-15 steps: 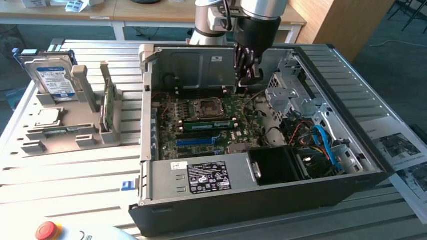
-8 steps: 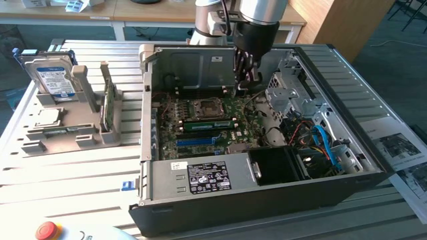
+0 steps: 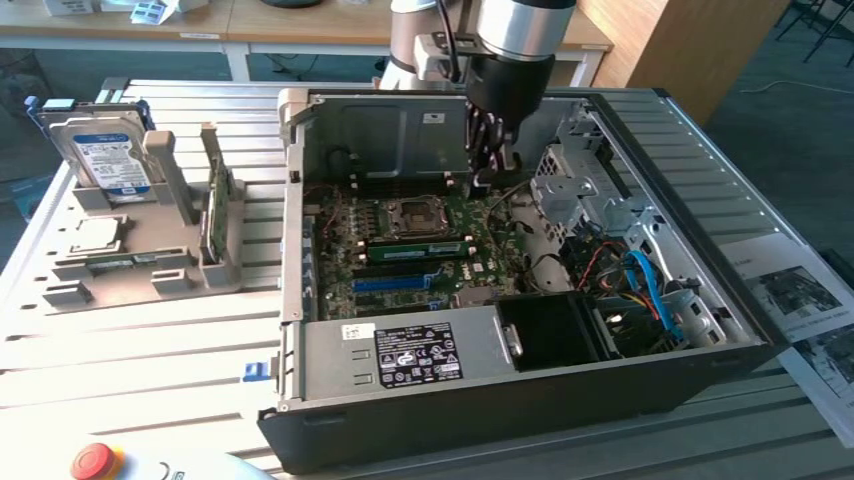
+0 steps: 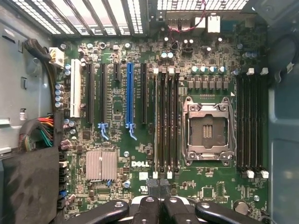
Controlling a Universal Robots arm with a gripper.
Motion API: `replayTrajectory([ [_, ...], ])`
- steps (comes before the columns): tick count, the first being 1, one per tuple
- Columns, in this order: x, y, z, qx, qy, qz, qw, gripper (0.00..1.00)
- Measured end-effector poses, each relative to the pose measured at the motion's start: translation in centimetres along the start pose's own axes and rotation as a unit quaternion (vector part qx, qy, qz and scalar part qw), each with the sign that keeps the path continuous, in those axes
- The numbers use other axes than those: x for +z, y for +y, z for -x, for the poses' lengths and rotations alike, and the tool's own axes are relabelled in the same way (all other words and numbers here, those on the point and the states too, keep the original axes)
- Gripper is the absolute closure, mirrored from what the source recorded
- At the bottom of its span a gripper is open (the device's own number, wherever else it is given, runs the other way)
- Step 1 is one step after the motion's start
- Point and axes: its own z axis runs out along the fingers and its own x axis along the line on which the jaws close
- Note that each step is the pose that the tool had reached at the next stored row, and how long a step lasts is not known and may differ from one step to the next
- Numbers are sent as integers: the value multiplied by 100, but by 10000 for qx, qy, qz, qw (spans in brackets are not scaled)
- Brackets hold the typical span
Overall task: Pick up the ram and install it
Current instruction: 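Press down the ram until it locks into place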
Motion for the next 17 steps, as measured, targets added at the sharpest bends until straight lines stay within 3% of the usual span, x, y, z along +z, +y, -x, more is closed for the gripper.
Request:
replayTrajectory([
  [17, 163, -4, 5, 0, 0, 0, 10000, 90],
])
